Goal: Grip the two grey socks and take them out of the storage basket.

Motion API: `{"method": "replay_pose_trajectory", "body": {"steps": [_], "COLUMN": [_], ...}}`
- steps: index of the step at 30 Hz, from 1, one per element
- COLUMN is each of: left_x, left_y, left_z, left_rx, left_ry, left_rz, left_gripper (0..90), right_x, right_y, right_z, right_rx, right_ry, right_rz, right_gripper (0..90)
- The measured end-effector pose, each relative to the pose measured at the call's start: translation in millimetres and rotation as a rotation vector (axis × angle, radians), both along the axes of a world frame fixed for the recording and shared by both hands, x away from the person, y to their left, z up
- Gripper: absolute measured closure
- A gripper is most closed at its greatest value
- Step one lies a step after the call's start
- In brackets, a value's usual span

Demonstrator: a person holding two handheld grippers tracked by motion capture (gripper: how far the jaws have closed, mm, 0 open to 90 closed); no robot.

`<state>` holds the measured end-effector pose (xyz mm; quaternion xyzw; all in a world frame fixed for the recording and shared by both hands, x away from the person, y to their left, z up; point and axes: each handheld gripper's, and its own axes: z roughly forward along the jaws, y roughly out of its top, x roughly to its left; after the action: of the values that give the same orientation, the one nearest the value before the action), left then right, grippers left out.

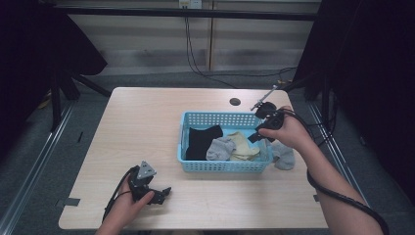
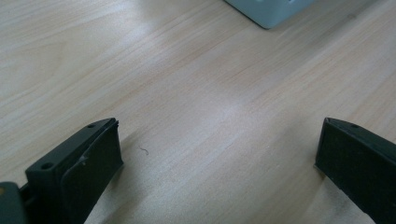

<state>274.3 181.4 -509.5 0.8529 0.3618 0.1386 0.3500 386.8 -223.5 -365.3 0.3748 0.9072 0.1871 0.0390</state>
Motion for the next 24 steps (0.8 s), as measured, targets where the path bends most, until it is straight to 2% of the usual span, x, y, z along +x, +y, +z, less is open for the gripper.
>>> {"method": "replay_pose_trajectory", "body": {"steps": [1, 2, 3, 5, 11, 18, 24], "left_x": [0.0, 0.0, 0.0, 0.0, -0.2, -0.9, -0.9], "left_y": [0.0, 0.0, 0.0, 0.0, -0.1, -0.1, -0.1], "left_z": [0.0, 0.0, 0.0, 0.0, 0.0, -0.2, -0.2], "left_rx": [0.000, 0.000, 0.000, 0.000, -0.001, -0.003, -0.003], "left_ry": [0.000, 0.000, 0.000, 0.000, 0.001, 0.001, 0.001], "left_rz": [0.000, 0.000, 0.000, 0.000, -0.002, -0.005, -0.005], "left_gripper": [0.0, 0.0, 0.0, 0.0, 0.0, 0.0, 0.0], "right_x": [0.0, 2.0, 2.0, 5.5, 10.1, 13.8, 17.0], "right_y": [0.0, 9.5, 9.5, 21.5, 40.0, 48.9, 51.2], "right_z": [0.0, -2.5, -2.5, -7.3, -19.9, -42.0, -55.0], "right_rx": [0.000, 0.005, 0.005, 0.018, 0.006, -0.010, 0.001], "right_ry": [0.000, 0.002, 0.002, 0.009, 0.027, 0.060, 0.074], "right_rz": [0.000, 0.003, 0.003, 0.010, 0.022, 0.006, -0.019], "right_gripper": [44.4, 43.0, 43.0, 42.2, 40.3, 36.7, 34.8]}}
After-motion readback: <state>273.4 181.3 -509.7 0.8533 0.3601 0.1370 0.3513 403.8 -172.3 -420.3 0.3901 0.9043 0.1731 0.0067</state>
